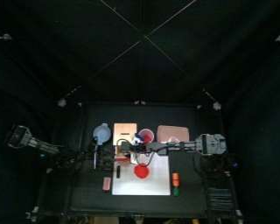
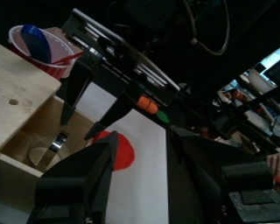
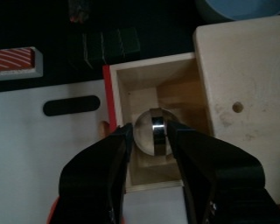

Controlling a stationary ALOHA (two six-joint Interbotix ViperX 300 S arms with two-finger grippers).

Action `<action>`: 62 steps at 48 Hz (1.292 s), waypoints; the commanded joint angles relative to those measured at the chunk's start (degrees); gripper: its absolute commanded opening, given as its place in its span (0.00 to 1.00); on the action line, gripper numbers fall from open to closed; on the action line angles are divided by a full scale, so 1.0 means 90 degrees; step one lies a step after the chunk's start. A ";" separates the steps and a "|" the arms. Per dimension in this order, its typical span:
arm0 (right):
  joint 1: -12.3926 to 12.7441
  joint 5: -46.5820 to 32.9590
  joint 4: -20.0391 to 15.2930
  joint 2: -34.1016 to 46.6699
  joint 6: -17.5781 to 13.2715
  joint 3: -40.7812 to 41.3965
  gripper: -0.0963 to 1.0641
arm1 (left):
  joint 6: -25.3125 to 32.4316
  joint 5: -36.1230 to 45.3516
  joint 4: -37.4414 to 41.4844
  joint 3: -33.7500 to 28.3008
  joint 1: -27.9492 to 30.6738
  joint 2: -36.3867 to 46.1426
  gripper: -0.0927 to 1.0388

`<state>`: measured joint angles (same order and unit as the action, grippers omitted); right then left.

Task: Get the cutter from the drawer then cut the dough then place the extra dough in the bowl
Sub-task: Place the cutter on the board

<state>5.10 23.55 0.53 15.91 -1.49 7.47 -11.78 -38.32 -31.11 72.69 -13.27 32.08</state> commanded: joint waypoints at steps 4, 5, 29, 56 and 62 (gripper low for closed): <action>0.0039 0.0010 0.0029 -0.0068 0.0020 -0.0137 0.73 | 0.0020 -0.0049 0.0029 -0.0059 0.0029 0.0010 0.84; 0.0039 0.0020 0.0029 -0.0049 0.0010 -0.0146 0.73 | 0.0020 -0.0049 0.0020 -0.0049 0.0029 0.0010 0.84; 0.0166 0.0010 0.0186 0.0166 0.0020 -0.0195 0.72 | 0.0000 -0.0049 0.0020 -0.0020 0.0059 0.0010 0.84; 0.0186 0.0078 0.0186 0.0078 0.0029 -0.0361 0.53 | 0.0000 -0.0049 -0.0010 -0.0010 0.0068 0.0010 0.84; 0.0176 0.0254 0.0215 -0.0176 0.0049 -0.0439 0.53 | 0.0000 -0.0049 -0.0049 -0.0010 0.0078 0.0010 0.84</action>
<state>6.50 25.22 2.20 18.90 -1.05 5.27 -11.95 -38.23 -31.46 73.21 -12.74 32.08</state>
